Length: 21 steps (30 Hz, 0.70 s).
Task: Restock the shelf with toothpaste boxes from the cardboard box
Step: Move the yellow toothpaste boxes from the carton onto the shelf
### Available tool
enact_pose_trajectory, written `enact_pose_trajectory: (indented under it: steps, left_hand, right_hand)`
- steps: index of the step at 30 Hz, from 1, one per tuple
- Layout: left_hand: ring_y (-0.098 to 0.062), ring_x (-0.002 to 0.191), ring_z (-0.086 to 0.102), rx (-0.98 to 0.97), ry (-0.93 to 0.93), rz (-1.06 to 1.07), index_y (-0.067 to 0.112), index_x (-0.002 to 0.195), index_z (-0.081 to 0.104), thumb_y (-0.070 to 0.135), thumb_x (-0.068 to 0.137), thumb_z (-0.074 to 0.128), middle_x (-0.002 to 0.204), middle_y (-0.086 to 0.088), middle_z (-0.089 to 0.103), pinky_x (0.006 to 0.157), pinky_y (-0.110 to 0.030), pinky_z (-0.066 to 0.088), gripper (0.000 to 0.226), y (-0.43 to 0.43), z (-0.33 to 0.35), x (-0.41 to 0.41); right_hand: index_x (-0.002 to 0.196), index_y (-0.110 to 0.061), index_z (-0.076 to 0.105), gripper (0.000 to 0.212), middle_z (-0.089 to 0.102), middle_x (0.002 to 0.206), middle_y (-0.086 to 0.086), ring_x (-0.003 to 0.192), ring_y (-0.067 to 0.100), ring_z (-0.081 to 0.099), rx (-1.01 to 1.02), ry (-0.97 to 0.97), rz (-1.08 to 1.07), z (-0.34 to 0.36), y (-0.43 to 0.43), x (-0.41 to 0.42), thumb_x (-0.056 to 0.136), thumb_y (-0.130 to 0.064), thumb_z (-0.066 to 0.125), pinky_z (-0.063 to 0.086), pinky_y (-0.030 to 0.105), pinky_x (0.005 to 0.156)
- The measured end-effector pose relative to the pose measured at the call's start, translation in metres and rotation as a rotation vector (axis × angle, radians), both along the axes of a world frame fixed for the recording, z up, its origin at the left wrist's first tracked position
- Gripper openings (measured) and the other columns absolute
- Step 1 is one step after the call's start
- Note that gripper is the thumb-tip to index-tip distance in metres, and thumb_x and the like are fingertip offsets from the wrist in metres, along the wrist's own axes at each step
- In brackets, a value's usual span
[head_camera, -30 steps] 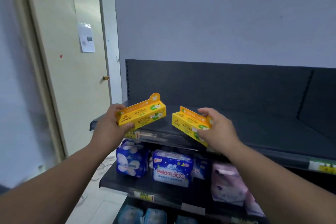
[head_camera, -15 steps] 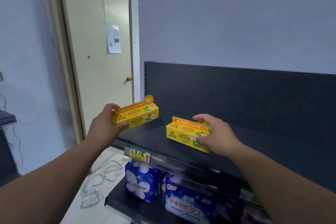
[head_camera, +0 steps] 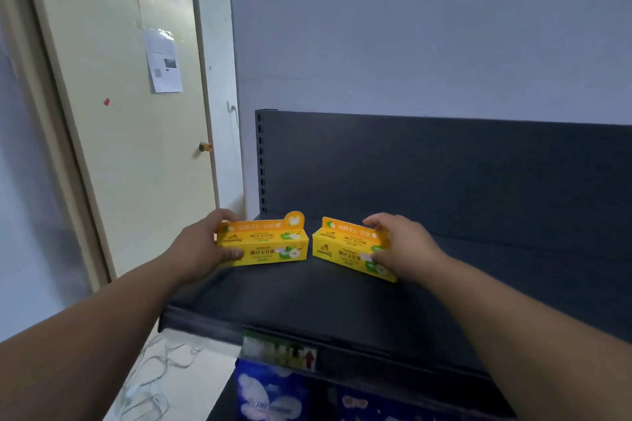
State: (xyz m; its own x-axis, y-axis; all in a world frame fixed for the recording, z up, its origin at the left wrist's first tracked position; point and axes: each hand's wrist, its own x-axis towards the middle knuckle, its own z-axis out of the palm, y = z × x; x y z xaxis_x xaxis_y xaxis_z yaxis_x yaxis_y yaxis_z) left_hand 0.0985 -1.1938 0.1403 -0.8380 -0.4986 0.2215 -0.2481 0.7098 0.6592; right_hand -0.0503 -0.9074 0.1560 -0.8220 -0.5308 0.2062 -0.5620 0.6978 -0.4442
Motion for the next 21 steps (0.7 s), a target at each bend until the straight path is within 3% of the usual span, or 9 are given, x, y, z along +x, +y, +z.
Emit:
enact_pose_trajectory:
  steps: [3,6,9,13,16,21]
  left_hand:
    - [-0.025,0.095,0.061,0.029,-0.047,-0.075,0.029,0.115,0.051,0.015,0.077,0.079,0.108,-0.002,0.057,0.086,-0.037,0.052,0.049,-0.025,-0.002,-0.017]
    - [-0.022,0.097,0.06,0.006,-0.056,-0.124,0.032,0.122,0.05,0.018,0.08,0.076,0.113,0.0,0.057,0.086,-0.036,0.052,0.052,-0.044,-0.005,-0.032]
    - [-0.017,0.106,0.052,-0.146,-0.015,-0.156,0.03,0.13,0.05,0.021,0.08,0.076,0.118,0.003,0.05,0.089,-0.029,0.044,0.056,-0.05,-0.009,-0.046]
    - [-0.017,0.123,0.042,-0.335,-0.011,-0.222,0.035,0.122,0.057,0.025,0.081,0.074,0.134,0.005,0.041,0.106,-0.035,0.039,0.045,-0.051,-0.014,-0.066]
    - [-0.02,0.127,0.041,-0.319,-0.032,-0.279,0.038,0.11,0.059,0.022,0.081,0.073,0.14,0.006,0.038,0.107,-0.042,0.04,0.035,-0.055,-0.017,-0.078]
    - [-0.019,0.124,0.043,-0.318,0.011,-0.293,0.035,0.112,0.06,0.022,0.081,0.073,0.139,0.006,0.037,0.105,-0.039,0.042,0.037,-0.057,-0.02,-0.094]
  right_hand:
    - [0.134,-0.039,0.05,0.056,0.038,0.142,-0.008,0.129,0.016,0.037,0.061,0.087,-0.046,-0.006,-0.02,-0.005,0.086,-0.018,0.069,0.041,0.03,0.098]
    - [0.133,-0.041,0.052,0.047,0.027,0.153,-0.007,0.143,0.018,0.019,0.205,0.259,-0.089,-0.012,-0.034,-0.005,0.09,-0.025,0.063,0.027,0.036,0.113]
    - [0.131,-0.044,0.054,0.04,0.033,0.149,-0.006,0.138,0.019,0.025,0.292,0.341,-0.12,-0.012,-0.047,-0.005,0.093,-0.035,0.059,0.028,0.039,0.112]
    - [0.132,-0.046,0.052,0.039,0.039,0.14,-0.007,0.131,0.02,0.031,0.353,0.345,-0.165,-0.009,-0.065,-0.01,0.094,-0.04,0.056,0.033,0.041,0.107]
    - [0.132,-0.045,0.052,0.04,0.039,0.139,-0.006,0.13,0.02,0.031,0.352,0.339,-0.179,-0.012,-0.076,-0.016,0.094,-0.036,0.058,0.034,0.04,0.107]
    - [0.133,-0.042,0.053,0.044,0.039,0.141,-0.005,0.131,0.02,0.031,0.327,0.341,-0.181,-0.018,-0.088,-0.029,0.093,-0.028,0.061,0.034,0.036,0.108]
